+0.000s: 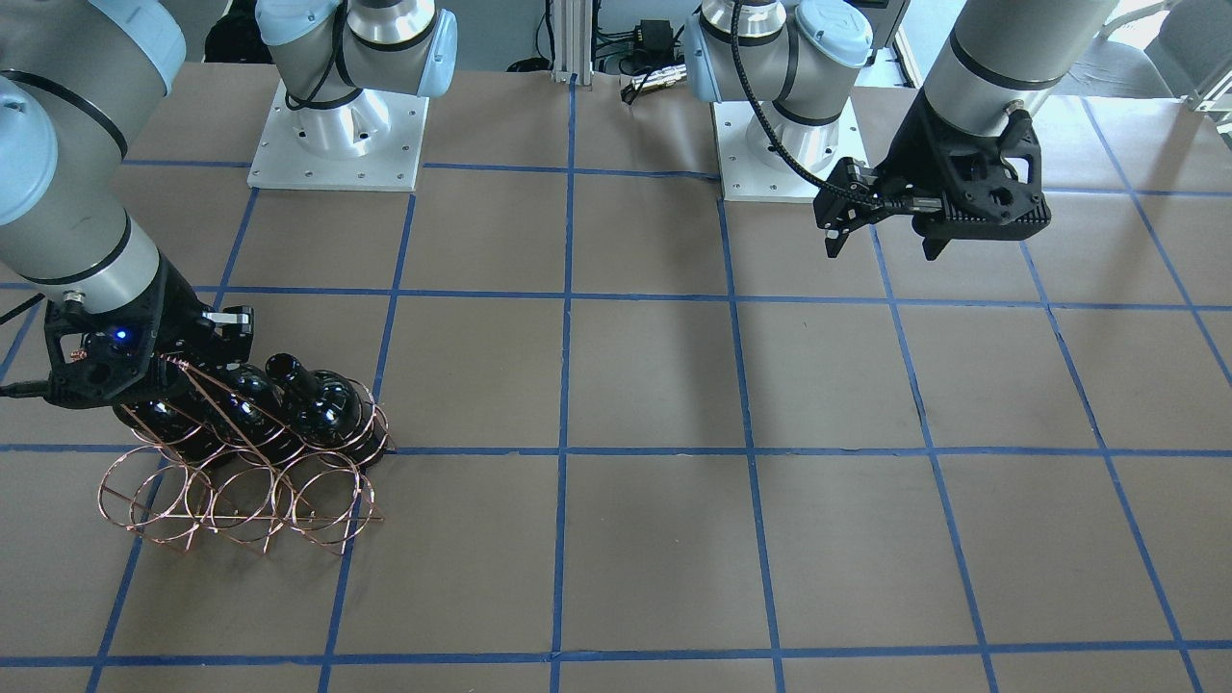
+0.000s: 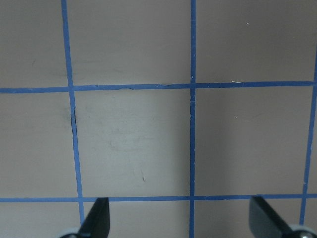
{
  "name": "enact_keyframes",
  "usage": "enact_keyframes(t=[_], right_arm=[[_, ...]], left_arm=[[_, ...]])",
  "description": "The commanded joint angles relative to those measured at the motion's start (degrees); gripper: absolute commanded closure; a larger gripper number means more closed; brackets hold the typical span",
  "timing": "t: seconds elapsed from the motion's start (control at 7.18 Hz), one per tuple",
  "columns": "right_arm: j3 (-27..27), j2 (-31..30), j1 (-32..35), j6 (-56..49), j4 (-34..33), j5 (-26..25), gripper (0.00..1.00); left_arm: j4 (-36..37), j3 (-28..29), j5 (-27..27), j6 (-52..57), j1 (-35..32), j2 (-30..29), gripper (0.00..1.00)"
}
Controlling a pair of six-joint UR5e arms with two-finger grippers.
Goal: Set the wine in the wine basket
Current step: 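Open the right gripper and raise it above the rack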
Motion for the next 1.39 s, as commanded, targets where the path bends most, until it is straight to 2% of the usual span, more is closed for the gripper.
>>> enact_keyframes(t=[0.0,0.14,0.28,0.42,0.56,0.84,1.25], right_arm=[[-1.6,-0.7,0.2,1.3,0.5,-0.6,0.00],[-4.4,-2.1,0.4,1.3,3.1,-0.7,0.00],[-7.4,-4.9,0.6,1.4,9.7,-0.2,0.00],[-7.9,-8.5,1.1,1.9,13.1,-0.1,0.00],[-7.9,-11.1,2.7,6.8,15.3,0.0,0.00],[-7.8,-12.8,12.9,20.1,17.1,-0.8,0.00],[-7.4,-12.7,14.0,20.9,17.1,-0.5,0.00]], left_arm=[[-0.1,0.1,-0.1,0.2,-0.1,0.2,0.00],[-0.1,0.1,-0.6,0.1,-0.1,0.3,0.00],[-0.2,0.1,-0.7,-0.3,-0.1,0.3,0.00],[0.4,0.2,-1.0,-1.0,-0.2,-0.4,0.00],[0.3,0.2,-0.9,-1.6,0.2,0.0,0.00],[0.2,0.2,-0.1,-1.1,0.5,0.6,0.00],[0.4,0.2,-1.0,-1.6,0.3,0.5,0.00]])
